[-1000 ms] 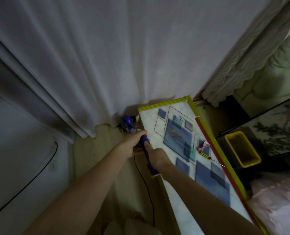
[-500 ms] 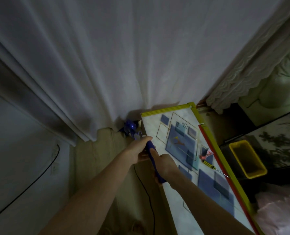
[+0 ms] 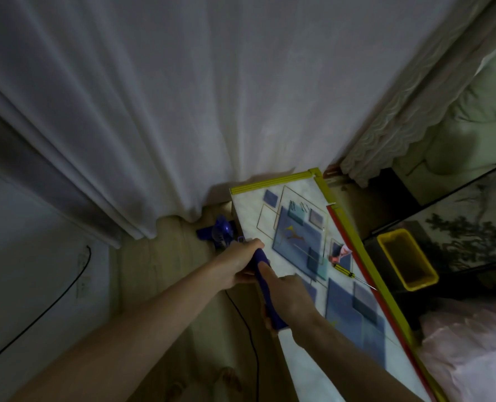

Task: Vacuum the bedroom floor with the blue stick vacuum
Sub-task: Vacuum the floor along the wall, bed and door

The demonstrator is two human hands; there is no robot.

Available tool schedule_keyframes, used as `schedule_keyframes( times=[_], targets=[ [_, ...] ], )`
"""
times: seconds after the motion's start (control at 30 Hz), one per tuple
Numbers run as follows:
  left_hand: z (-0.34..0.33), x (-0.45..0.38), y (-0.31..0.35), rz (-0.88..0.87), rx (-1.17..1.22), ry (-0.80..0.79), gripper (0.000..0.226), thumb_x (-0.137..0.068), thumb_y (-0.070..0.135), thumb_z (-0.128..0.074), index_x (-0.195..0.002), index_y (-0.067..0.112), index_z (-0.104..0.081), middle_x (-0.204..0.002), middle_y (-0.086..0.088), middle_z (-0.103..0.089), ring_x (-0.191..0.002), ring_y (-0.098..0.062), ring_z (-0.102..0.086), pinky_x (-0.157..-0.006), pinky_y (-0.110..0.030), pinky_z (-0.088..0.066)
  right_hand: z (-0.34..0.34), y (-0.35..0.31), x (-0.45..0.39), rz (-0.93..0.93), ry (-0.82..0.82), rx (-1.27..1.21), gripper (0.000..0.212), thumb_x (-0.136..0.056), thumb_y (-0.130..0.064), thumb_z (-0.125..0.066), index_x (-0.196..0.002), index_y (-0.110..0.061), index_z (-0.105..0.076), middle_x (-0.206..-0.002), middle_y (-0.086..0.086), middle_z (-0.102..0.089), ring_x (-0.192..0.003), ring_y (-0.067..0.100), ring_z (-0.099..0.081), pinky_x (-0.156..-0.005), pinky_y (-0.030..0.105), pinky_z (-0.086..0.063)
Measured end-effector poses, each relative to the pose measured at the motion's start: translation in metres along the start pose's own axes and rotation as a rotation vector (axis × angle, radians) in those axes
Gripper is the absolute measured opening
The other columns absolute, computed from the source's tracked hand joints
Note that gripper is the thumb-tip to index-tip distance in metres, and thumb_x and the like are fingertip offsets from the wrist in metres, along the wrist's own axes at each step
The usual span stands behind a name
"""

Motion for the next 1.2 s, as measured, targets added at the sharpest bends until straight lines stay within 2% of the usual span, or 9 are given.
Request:
schedule_keyframes(
  times=[0.07,0.17,0.33,0.47,0.83,0.9,1.0,1.1,1.2],
  targets=[
    [0.005,-0.004,0.000,0.002,-0.007,0.021,0.034,-0.092,0.026,-0.058,-0.118,0.005,-0.053,-0.091,-0.012,-0.067,-0.078,-0.023,-0.066,-0.061,-0.032,-0.057,-0.009,0.004,-0.008,0.007,-0.013,-0.022,0.051,-0.097,-0.052,-0.044,-0.081,-0.005,-0.056,-0.067,0.010,-0.060,-0.046,0.017,-0.054,-0.050,0.028,-0.050],
    [0.014,-0.013,0.000,0.015,-0.023,0.053,0.018,-0.094,0.025,-0.055,-0.100,0.008,-0.057,-0.084,-0.010,-0.066,-0.081,-0.025,-0.063,-0.083,-0.041,-0.055,-0.025,0.003,-0.021,-0.011,-0.034,-0.049,0.053,-0.098,-0.053,-0.040,-0.087,-0.004,-0.056,-0.059,0.006,-0.058,-0.036,0.013,-0.053,-0.039,0.023,-0.045],
    [0.024,-0.030,0.015,-0.024,0.034,0.113,0.016,-0.092,0.025,-0.057,-0.091,0.010,-0.059,-0.078,-0.008,-0.066,-0.076,-0.023,-0.063,-0.079,-0.038,-0.055,-0.030,-0.017,-0.042,0.018,-0.046,-0.023,0.054,-0.099,-0.055,-0.038,-0.085,-0.005,-0.052,-0.057,0.005,-0.056,-0.032,0.011,-0.050,-0.037,0.021,-0.043],
    [0.024,-0.027,0.014,0.009,-0.019,0.067,0.017,-0.091,0.026,-0.058,-0.090,0.009,-0.059,-0.076,-0.008,-0.068,-0.081,-0.026,-0.065,-0.088,-0.042,-0.053,-0.027,-0.014,-0.032,-0.022,-0.044,0.015,0.050,-0.099,-0.053,-0.038,-0.080,-0.008,-0.048,-0.058,0.004,-0.055,-0.031,0.008,-0.049,-0.035,0.019,-0.041],
    [0.024,-0.033,0.007,0.049,0.125,0.053,0.019,-0.090,0.025,-0.062,-0.098,0.008,-0.059,-0.080,-0.008,-0.065,-0.075,-0.022,-0.063,-0.069,-0.035,-0.056,-0.027,-0.012,-0.048,-0.044,-0.116,0.016,0.052,-0.101,-0.051,-0.036,-0.090,-0.002,-0.051,-0.060,0.009,-0.056,-0.035,0.015,-0.052,-0.037,0.023,-0.046],
    [0.021,-0.035,0.000,0.062,0.190,0.024,0.023,-0.090,0.021,-0.062,-0.105,0.006,-0.058,-0.084,-0.010,-0.065,-0.077,-0.022,-0.064,-0.075,-0.036,-0.057,-0.021,-0.008,-0.051,-0.104,-0.141,0.020,0.051,-0.100,-0.053,-0.037,-0.086,-0.005,-0.048,-0.065,0.009,-0.056,-0.045,0.018,-0.054,-0.047,0.027,-0.050],
    [0.016,-0.035,-0.006,0.038,0.180,0.033,0.030,-0.091,0.022,-0.062,-0.116,0.005,-0.056,-0.086,-0.010,-0.066,-0.075,-0.018,-0.065,-0.065,-0.030,-0.058,-0.023,0.004,-0.055,-0.059,-0.077,0.073,0.054,-0.097,-0.058,-0.037,-0.080,-0.009,-0.050,-0.072,0.010,-0.056,-0.056,0.020,-0.052,-0.065,0.034,-0.048],
    [0.016,-0.032,-0.014,0.019,0.103,0.092,0.030,-0.092,0.022,-0.059,-0.116,0.004,-0.055,-0.081,-0.009,-0.068,-0.072,-0.018,-0.066,-0.057,-0.026,-0.056,-0.023,0.012,-0.052,-0.003,-0.078,0.148,0.058,-0.096,-0.062,-0.033,-0.078,-0.011,-0.051,-0.072,0.009,-0.058,-0.054,0.017,-0.051,-0.063,0.031,-0.047],
    [0.018,-0.021,-0.018,0.031,0.105,0.132,0.028,-0.092,0.022,-0.058,-0.114,0.005,-0.055,-0.080,-0.009,-0.069,-0.075,-0.020,-0.067,-0.060,-0.028,-0.057,-0.019,0.011,-0.042,0.003,-0.114,0.231,0.057,-0.096,-0.062,-0.029,-0.079,-0.012,-0.052,-0.080,0.010,-0.060,-0.065,0.019,-0.054,-0.071,0.030,-0.048]
  ],
)
Point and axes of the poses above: each hand's wrist, its own x-axis away from the middle knuckle, its own z-axis out of the back of the hand, y = z × x, the point moved 1 cm from there along -x, towards the middle knuckle
